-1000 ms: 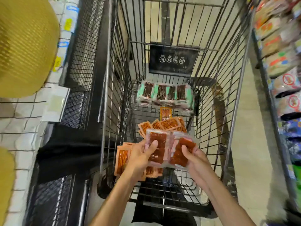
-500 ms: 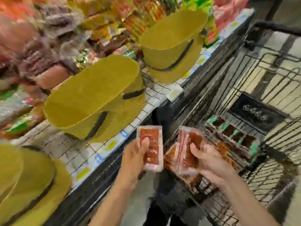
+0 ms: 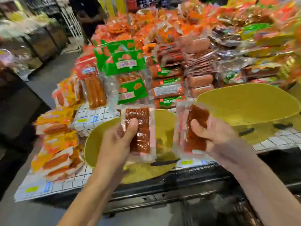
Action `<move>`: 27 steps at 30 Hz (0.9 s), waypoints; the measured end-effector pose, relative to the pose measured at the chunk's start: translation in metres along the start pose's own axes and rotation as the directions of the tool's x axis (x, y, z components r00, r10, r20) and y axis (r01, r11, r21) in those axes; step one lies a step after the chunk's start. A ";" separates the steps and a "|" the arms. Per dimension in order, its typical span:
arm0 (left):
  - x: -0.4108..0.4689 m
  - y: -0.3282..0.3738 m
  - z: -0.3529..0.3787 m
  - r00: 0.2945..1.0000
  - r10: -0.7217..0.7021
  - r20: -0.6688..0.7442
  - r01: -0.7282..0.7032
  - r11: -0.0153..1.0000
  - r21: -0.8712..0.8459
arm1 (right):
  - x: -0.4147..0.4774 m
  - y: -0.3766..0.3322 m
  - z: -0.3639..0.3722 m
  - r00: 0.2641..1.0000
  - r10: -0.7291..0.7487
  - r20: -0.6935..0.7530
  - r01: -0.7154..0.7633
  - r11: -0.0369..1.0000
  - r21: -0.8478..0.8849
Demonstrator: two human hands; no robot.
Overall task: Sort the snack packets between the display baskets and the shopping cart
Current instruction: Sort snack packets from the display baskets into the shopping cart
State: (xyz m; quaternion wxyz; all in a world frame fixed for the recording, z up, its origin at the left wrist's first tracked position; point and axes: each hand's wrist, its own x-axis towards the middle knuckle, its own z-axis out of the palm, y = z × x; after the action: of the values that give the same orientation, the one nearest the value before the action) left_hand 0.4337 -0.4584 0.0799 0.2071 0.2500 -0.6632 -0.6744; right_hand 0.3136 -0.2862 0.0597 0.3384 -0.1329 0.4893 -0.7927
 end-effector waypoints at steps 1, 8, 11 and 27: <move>0.011 0.002 -0.023 0.999 -0.024 -0.037 0.024 0.999 0.024 | 0.018 0.004 0.018 1.000 0.024 -0.019 -0.025 0.997 -0.071; 0.074 -0.035 -0.090 0.946 -0.290 -0.141 0.307 0.945 0.112 | 0.103 0.061 0.079 0.932 0.298 -0.205 -0.362 0.798 -0.483; 0.088 -0.062 -0.081 0.936 -0.321 -0.147 0.350 0.896 0.274 | 0.113 0.088 0.083 0.885 0.345 -0.311 -0.465 0.659 -0.591; 0.100 -0.096 -0.065 0.836 -0.543 -0.075 0.493 0.686 0.535 | 0.122 0.111 0.073 0.780 0.439 -0.445 -0.621 0.460 -0.634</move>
State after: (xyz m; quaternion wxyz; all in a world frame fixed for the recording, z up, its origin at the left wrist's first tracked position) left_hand 0.4002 -0.5676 -0.0223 -0.0997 0.4441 -0.7342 -0.5038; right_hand 0.3078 -0.4500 -0.0154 0.4260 -0.0131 0.8221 -0.3776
